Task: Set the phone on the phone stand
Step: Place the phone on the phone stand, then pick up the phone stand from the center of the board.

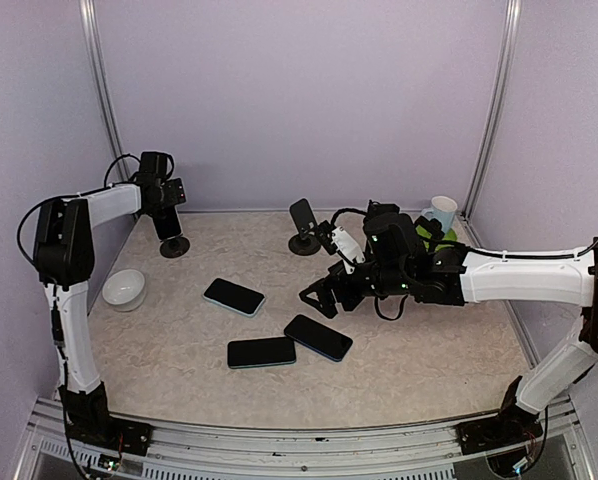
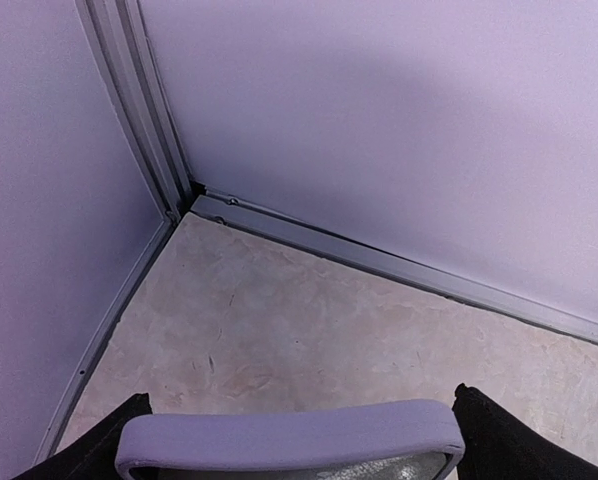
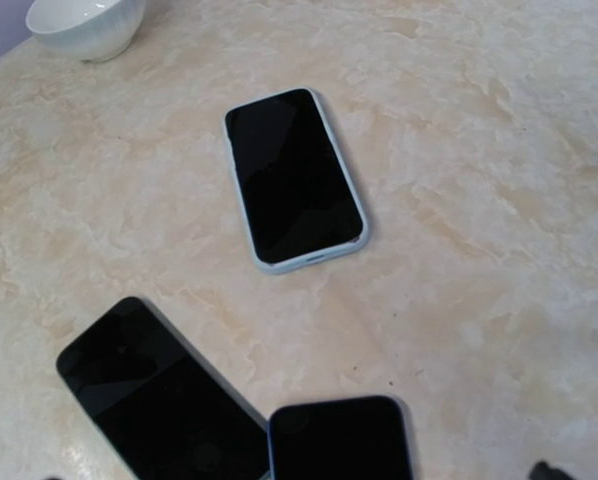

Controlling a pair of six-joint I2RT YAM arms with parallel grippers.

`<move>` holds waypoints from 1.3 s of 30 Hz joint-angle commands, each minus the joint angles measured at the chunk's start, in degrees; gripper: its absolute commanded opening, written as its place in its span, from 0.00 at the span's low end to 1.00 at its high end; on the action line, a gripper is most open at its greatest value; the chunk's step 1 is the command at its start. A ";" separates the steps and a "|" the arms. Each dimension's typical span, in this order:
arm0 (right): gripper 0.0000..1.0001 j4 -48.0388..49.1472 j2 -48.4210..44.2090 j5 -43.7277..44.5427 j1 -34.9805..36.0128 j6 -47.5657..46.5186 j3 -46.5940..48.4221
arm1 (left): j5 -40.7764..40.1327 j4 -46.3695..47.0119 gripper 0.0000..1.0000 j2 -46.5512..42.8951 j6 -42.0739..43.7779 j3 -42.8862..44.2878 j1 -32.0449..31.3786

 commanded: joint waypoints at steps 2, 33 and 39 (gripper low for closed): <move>1.00 0.24 -0.79 0.45 -0.48 -0.28 0.29 | 0.50 0.56 0.99 0.36 1.08 1.53 0.39; 1.00 -0.45 1.21 0.19 -0.66 -0.40 0.75 | -9.70 -1.78 0.99 -24.37 -3.27 -11.09 -13.27; 1.00 -0.64 0.67 0.07 -1.09 -0.33 0.41 | -15.12 0.11 0.99 -32.36 -5.04 -19.69 -18.50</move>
